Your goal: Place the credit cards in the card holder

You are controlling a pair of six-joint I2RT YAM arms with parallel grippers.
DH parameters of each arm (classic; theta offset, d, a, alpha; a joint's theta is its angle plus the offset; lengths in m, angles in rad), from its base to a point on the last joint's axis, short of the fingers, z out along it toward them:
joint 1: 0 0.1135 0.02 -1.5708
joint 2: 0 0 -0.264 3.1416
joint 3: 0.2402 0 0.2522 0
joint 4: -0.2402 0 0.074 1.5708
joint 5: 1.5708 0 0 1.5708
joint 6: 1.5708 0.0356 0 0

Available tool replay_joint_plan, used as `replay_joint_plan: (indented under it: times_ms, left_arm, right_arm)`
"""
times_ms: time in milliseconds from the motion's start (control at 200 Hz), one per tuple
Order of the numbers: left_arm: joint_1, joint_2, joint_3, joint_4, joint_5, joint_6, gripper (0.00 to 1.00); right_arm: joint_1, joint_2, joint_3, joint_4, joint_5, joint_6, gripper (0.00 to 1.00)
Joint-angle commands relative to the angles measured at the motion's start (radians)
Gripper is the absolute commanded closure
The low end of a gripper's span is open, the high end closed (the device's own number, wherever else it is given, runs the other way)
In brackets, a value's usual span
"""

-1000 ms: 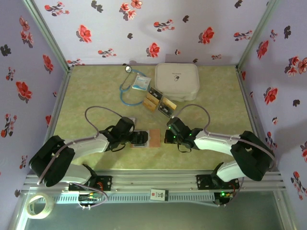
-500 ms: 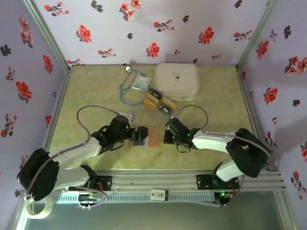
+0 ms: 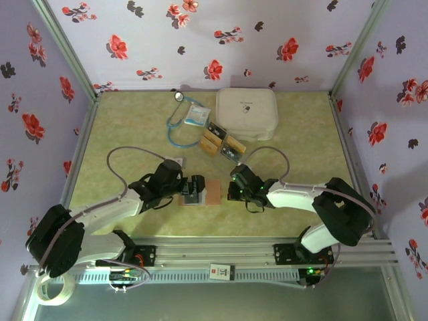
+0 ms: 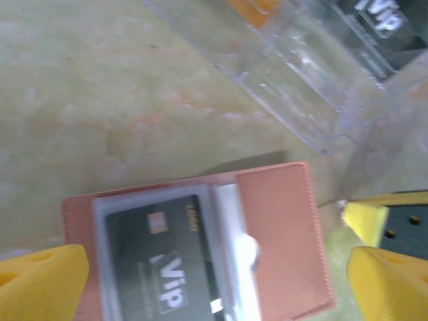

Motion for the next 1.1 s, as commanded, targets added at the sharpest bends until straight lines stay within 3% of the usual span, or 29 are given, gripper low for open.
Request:
replay_joint_plan:
  times_ms: [0,635,1095]
  left_arm:
    - [0.027,0.025,-0.028,-0.022,-0.012,0.017,0.0]
    - [0.035,0.163,-0.068,0.137,0.08,0.051,0.0]
    - [0.036,0.003,-0.043,0.091,0.106,0.014,0.0]
  right_arm:
    - [0.007,0.016,0.018,-0.006,-0.001,0.009,1.0]
    - [0.008,0.039,0.034,-0.003,-0.013,0.009,1.0]
    - [0.008,0.068,0.049,0.013,-0.022,0.005,1.0]
